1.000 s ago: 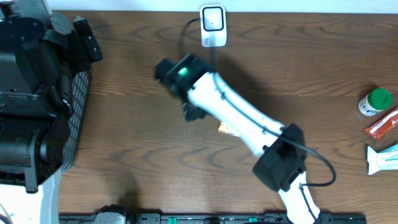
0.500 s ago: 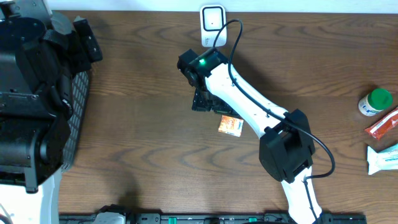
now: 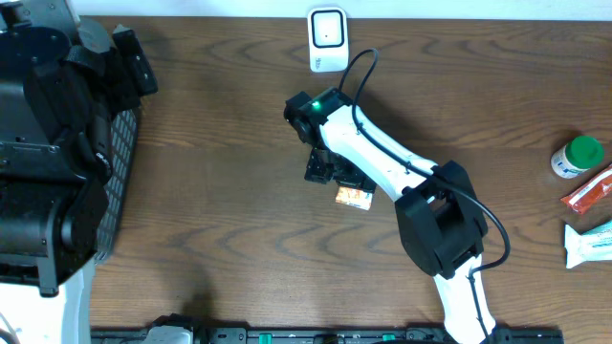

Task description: Scan the item barcode

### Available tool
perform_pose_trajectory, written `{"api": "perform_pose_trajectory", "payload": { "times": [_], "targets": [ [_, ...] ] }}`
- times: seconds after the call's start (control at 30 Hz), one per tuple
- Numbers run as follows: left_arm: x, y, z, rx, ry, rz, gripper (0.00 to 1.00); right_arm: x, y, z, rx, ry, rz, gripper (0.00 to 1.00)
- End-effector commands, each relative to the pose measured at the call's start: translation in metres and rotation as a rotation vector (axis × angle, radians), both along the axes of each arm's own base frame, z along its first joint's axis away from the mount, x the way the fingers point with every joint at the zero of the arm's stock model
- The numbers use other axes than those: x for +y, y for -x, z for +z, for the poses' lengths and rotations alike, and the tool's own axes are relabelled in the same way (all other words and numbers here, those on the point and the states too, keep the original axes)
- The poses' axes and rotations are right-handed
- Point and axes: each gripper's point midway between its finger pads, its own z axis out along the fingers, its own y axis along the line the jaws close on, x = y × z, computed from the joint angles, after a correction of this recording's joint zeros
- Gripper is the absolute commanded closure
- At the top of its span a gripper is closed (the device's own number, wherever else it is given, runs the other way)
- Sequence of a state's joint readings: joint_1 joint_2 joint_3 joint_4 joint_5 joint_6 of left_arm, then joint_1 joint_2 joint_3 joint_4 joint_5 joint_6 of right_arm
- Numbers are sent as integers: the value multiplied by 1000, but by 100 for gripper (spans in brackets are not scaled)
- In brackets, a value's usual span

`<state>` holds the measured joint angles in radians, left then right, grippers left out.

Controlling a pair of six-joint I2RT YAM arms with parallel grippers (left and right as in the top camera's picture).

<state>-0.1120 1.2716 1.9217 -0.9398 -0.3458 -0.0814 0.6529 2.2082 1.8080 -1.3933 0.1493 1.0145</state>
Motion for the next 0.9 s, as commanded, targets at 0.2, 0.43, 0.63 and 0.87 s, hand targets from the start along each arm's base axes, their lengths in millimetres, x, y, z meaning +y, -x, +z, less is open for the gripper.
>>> {"api": "perform_pose_trajectory", "payload": {
  "times": [0.2, 0.43, 0.63, 0.87],
  "targets": [
    [2, 1, -1, -1, 6, 10, 2, -20, -3, -24, 22, 10, -1, 1],
    [2, 1, -1, -1, 6, 10, 2, -10, 2, -57, 49, -89, 95, 1],
    [2, 1, -1, -1, 6, 10, 2, -9, 5, -75, 57, -119, 198, 2],
    [2, 1, -1, -1, 6, 10, 2, 6, -9, -76, 19, -174, 361, 8]
  ]
}}
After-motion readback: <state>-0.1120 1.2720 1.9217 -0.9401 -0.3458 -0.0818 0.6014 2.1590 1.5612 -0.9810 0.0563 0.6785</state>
